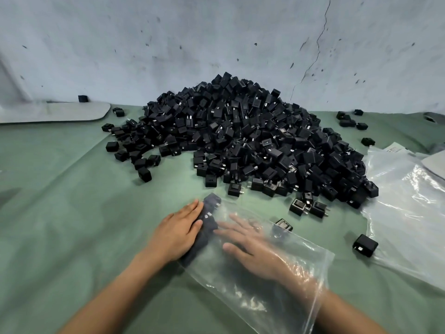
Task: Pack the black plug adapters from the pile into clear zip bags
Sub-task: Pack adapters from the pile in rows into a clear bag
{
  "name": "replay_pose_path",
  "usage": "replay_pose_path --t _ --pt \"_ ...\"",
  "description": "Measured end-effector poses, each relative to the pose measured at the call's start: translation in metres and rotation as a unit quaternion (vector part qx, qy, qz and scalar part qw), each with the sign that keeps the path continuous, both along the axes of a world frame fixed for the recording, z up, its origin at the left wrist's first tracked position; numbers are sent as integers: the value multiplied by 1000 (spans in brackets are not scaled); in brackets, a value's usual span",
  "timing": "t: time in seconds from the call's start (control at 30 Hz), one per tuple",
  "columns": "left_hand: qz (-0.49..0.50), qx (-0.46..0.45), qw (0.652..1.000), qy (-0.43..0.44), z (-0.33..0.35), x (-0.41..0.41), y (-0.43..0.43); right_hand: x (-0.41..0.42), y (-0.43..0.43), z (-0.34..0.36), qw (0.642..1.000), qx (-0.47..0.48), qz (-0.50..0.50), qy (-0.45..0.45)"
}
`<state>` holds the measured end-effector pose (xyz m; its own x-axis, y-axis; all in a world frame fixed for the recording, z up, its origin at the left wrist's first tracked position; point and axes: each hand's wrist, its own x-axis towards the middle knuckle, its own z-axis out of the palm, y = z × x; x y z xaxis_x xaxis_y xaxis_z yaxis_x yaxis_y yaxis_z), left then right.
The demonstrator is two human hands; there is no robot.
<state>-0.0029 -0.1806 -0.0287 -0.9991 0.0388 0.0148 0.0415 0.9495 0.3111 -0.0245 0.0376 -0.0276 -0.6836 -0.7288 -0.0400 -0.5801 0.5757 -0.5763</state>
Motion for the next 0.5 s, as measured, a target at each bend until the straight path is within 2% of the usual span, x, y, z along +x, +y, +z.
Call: replay_pose_path --t 0.2,0.37,0.5 --pt "13 -9 1000 -7 2 2 5 2 0 1 998 -34 -14 -49" --pt "17 -16 1000 -10 4 3 6 2 -6 6 999 29 -15 -22" --pt "20 -21 1000 -6 3 4 5 -1 -4 5 998 -8 -28 -57"
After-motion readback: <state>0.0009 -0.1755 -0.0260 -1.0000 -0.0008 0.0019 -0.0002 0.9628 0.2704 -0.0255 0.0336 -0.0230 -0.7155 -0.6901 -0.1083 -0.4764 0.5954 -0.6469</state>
